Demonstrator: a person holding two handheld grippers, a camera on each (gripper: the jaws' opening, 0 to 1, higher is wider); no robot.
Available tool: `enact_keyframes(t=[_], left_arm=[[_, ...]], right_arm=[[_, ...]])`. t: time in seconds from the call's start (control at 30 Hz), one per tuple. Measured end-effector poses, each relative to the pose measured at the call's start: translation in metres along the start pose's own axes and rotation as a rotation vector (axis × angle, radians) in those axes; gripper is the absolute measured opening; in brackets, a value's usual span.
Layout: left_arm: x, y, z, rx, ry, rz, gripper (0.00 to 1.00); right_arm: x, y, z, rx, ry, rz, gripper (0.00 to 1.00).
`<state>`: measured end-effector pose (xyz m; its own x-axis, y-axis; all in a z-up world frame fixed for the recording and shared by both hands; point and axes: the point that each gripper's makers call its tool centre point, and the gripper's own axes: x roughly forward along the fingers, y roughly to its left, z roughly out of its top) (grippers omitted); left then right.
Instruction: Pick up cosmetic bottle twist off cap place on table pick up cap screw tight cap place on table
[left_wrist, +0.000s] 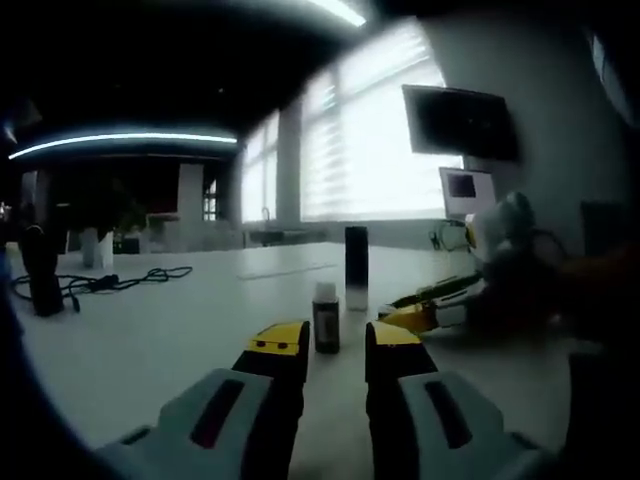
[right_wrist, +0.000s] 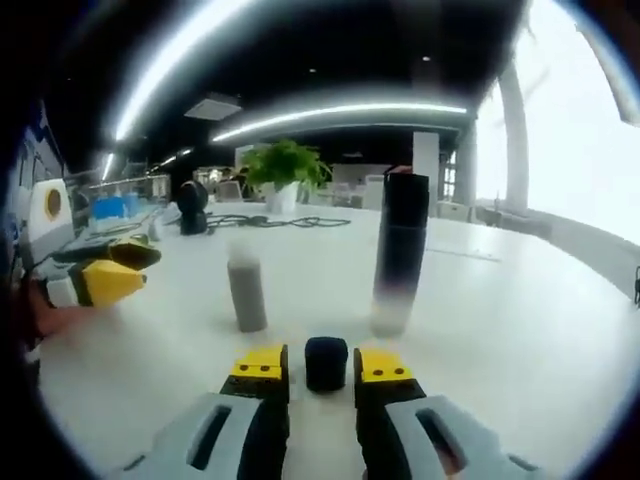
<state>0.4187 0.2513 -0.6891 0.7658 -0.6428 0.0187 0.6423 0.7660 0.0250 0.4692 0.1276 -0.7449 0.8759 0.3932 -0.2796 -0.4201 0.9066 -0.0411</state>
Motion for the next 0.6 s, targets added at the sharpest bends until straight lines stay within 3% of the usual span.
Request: enact_keyframes(t=[0.13, 0.17, 0.27, 0.43, 0.5, 0.6], left_arm=[[0.0, 0.0, 0.001, -0.006, -0.002, -0.002, 0.13], [0.0, 0.0, 0.001, -0.008, -0.001, -0.004, 0.13], [-0.001, 0.001, 0.001, -0.018, 0.0, -0.005, 0.13], [-0.004, -0.003, 0.002, -0.026, 0.0, -0.047, 0.15], [-0.008, -0.007, 0.017, -0.058, -0.074, -0.083, 0.17], [-0.011, -0.005, 0.008, -0.043, -0.03, -0.092, 0.2]], right_arm=[[-0.009, 0.003, 0.006, -0.007, -0.052, 0.038, 0.27], [-0.015, 0.008, 0.017, -0.005, -0.117, 0.081, 0.28], [-0.032, 0.007, 0.033, 0.021, -0.229, 0.121, 0.28], [-0.056, 0.01, 0.032, 0.003, -0.267, 0.164, 0.29], [-0.064, 0.013, 0.033, -0.013, -0.285, 0.18, 0.29], [-0.072, 0.019, 0.033, -0.019, -0.305, 0.217, 0.28]])
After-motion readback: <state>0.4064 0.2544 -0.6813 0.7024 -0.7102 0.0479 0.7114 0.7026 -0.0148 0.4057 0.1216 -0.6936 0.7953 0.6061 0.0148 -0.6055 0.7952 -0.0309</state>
